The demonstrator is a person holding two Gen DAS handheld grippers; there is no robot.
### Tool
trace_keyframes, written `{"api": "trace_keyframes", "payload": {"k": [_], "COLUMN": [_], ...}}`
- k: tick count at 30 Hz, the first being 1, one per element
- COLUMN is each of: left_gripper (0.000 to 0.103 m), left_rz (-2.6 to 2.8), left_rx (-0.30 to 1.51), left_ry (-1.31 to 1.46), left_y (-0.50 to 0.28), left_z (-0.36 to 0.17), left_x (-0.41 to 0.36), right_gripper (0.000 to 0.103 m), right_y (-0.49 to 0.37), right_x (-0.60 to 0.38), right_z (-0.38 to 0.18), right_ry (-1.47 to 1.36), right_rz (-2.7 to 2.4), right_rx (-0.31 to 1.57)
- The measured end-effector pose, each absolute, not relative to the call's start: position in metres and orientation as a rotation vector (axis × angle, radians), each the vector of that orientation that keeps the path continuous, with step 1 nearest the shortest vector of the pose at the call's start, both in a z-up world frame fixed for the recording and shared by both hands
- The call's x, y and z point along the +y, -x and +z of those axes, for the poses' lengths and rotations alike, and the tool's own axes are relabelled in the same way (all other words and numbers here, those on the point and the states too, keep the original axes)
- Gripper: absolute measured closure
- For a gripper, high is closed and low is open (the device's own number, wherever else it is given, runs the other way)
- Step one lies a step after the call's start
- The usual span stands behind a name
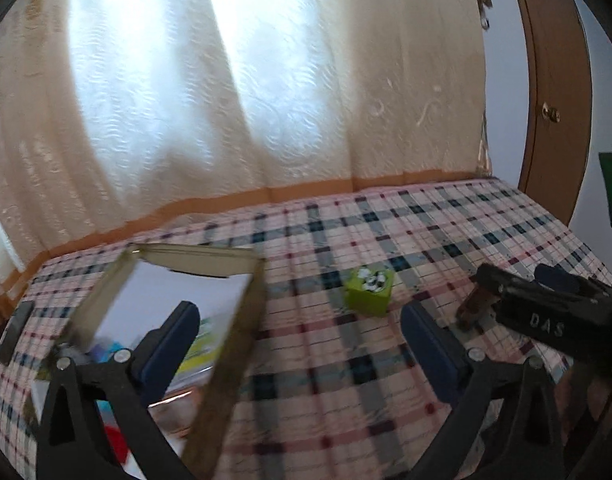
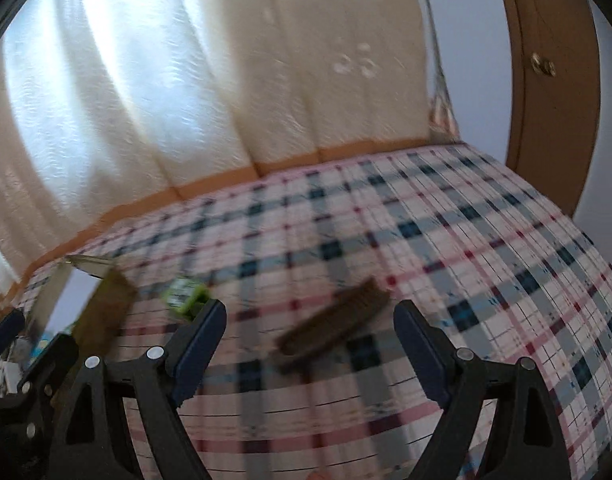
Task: Organize rigid objects
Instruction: 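Move the right gripper to the brown comb while the left moves to the green block, then grasp the brown comb with the right gripper while the left grasps the green soccer-print block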
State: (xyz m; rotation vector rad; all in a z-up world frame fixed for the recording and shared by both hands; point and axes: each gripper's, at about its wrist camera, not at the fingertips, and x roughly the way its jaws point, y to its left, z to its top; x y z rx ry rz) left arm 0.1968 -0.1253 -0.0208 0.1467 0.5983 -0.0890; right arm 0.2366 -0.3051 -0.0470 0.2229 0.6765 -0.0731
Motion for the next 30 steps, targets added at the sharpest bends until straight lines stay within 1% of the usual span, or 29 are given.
{"api": "trace_keyframes", "payload": {"k": [4, 14, 15, 16, 19, 20, 21, 22, 30], "left_gripper": [0.001, 0.001, 0.001, 0.001, 0.001, 0.001, 0.001, 0.001, 0.001], "left_rz": [-0.065, -0.052, -0.054, -0.055, -0.063, -0.065, -0.068, -0.073, -0.118], "left_rx": [0.595, 0.616, 0.619, 0.622, 0.625, 0.624, 0.625, 0.627, 0.652], "left_ry": [-0.187, -0.125, -0.123, -0.121, -0.13, -0.135, -0.14, -0.143, -0.182], "left_y": [-0.212, -0.229, -0.23, -0.231, -0.231, -0.231, -0.232, -0.232, -0.241], "left_z": [-0.027, -0.031, -0.032, -0.033, -0.035, -0.035, -0.036, -0.036, -0.044], "left_x": [-0.14, -0.121, -0.121, -0.121, -0.126, -0.128, -0.13, -0.132, -0.156], "right_gripper": [0.016, 0.017, 0.02, 0.037, 0.059, 0.063, 0.074, 0.076, 0.076], "right_y": [-0.249, -0.283, -0.286, -0.284, -0.284, -0.284, -0.284, -0.284, -0.279], "right_x": [-0.308, -0.291, -0.291, -0.29, -0.29, -0.291, -0.292, -0.294, -0.309], "right_z": [-0.057, -0.085, -0.088, -0.085, -0.085, -0.085, -0.085, -0.085, -0.085], "right_ry": [-0.209, -0.12, -0.116, -0.102, -0.064, -0.059, -0.054, -0.056, -0.087], "right_rz": [-0.09, -0.126, -0.123, -0.117, -0.097, -0.084, -0.072, -0.06, 0.019], "right_rx": [0.731, 0.851, 0.88, 0.862, 0.86, 0.858, 0.855, 0.853, 0.845]}}
